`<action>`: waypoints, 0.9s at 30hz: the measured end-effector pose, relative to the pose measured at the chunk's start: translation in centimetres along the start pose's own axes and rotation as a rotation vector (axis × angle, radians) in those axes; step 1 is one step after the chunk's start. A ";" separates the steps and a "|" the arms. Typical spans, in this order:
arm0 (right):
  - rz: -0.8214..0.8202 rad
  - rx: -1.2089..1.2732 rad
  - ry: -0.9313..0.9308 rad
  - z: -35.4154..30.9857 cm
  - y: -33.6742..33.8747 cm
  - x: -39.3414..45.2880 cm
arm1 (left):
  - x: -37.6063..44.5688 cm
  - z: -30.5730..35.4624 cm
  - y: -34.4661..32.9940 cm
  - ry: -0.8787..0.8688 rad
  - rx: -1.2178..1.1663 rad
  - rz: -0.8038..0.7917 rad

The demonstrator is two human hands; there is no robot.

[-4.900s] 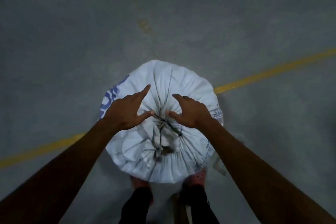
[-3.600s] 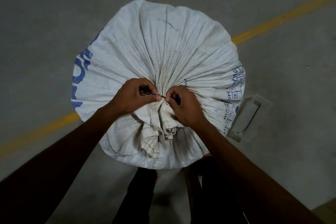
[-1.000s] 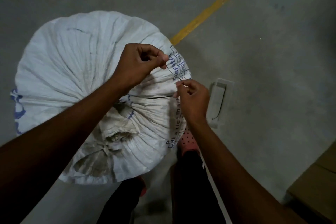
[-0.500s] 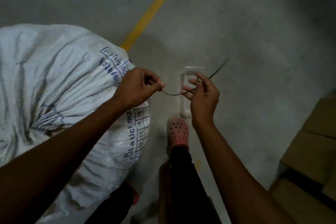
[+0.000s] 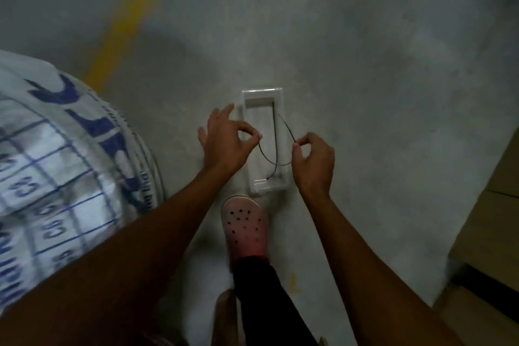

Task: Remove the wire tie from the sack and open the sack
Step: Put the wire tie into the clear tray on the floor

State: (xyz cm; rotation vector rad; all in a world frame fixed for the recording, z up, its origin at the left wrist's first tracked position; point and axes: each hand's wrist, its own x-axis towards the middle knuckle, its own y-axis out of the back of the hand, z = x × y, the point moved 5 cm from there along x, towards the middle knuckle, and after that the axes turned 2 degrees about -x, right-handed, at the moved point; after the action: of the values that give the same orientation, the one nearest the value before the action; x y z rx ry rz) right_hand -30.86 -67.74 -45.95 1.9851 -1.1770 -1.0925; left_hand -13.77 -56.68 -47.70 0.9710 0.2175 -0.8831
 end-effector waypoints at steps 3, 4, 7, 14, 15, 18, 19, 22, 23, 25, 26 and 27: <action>-0.084 -0.122 0.017 3.9 -3.9 2.6 | 3.0 -2.2 -4.0 0.042 0.011 0.036; -0.117 -0.142 0.034 4.7 -5.3 3.2 | 4.0 -2.9 -5.1 0.033 0.039 0.043; -0.171 -0.217 0.144 6.0 -8.8 4.8 | 6.2 -4.3 -7.8 -0.031 0.180 0.035; -0.202 -0.668 0.301 6.8 -14.2 6.1 | 7.7 -5.1 -11.4 -0.006 0.400 0.049; -0.190 -0.685 0.304 6.8 -14.2 6.1 | 7.8 -5.0 -11.5 0.016 0.409 0.047; -0.176 -0.662 0.323 7.2 -13.9 5.9 | 7.7 -4.8 -11.2 0.026 0.422 0.056; -0.182 -0.608 0.326 7.3 -13.6 5.8 | 7.5 -4.6 -10.8 -0.002 0.423 0.058; -0.176 -0.414 0.326 7.1 -11.3 5.0 | 6.0 -4.0 -9.3 -0.096 0.412 0.057; -0.191 -0.363 0.315 7.0 -10.4 4.6 | 5.3 -3.8 -8.6 -0.114 0.395 0.052; -0.253 -0.300 0.302 6.4 -8.3 3.9 | 3.8 -3.5 -7.0 -0.145 0.367 0.036; -0.281 -0.291 0.310 6.0 -7.2 3.6 | 3.1 -3.2 -6.0 -0.167 0.371 0.018; -0.310 -0.295 0.322 5.5 -6.1 3.3 | 2.4 -2.7 -5.0 -0.194 0.387 -0.013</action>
State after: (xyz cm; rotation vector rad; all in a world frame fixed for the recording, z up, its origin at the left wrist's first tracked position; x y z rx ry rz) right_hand -32.12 -68.41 -54.66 2.0481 -0.5214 -0.9760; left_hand -15.35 -57.18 -53.71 1.2326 -0.1183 -1.0472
